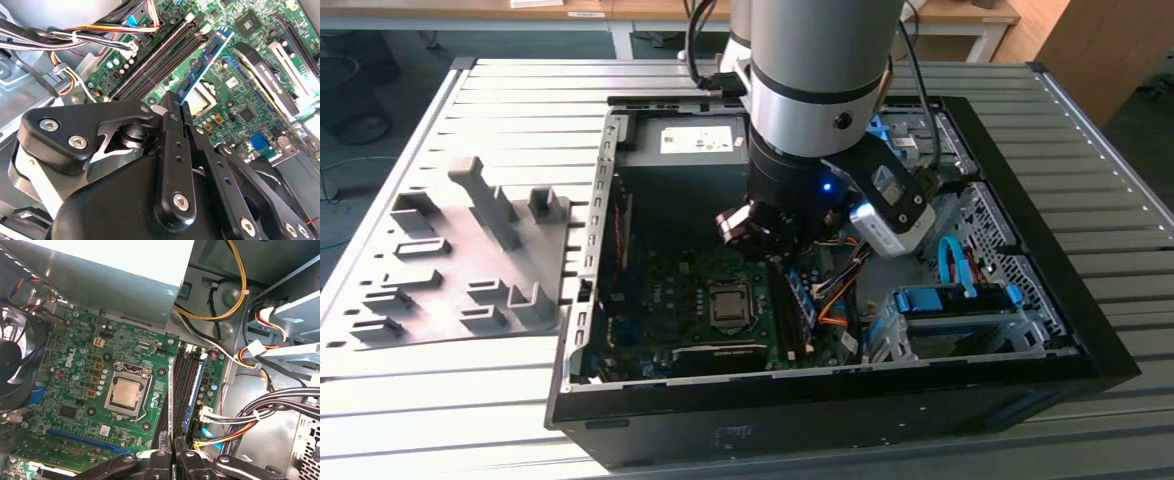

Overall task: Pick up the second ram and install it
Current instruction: 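Insert the second ram into the second slot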

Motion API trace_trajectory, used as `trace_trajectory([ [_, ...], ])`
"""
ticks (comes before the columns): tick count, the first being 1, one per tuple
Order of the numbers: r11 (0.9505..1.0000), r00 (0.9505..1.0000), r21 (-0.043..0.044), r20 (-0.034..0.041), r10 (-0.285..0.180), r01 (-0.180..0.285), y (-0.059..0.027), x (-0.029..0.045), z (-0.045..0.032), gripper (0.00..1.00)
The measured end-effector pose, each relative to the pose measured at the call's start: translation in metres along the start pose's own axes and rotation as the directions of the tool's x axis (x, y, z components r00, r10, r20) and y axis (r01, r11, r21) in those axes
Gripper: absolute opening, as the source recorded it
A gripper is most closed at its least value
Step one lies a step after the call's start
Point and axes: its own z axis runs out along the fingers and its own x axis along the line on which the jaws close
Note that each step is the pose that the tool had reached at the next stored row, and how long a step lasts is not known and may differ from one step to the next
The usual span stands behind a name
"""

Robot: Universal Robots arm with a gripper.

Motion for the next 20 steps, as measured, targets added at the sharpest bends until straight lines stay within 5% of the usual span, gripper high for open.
trace_trajectory([
  [20,0.9978,0.9978,0.0037,0.0025,0.066,-0.066,0.0000,0.0000,0.0002,0.14],
])
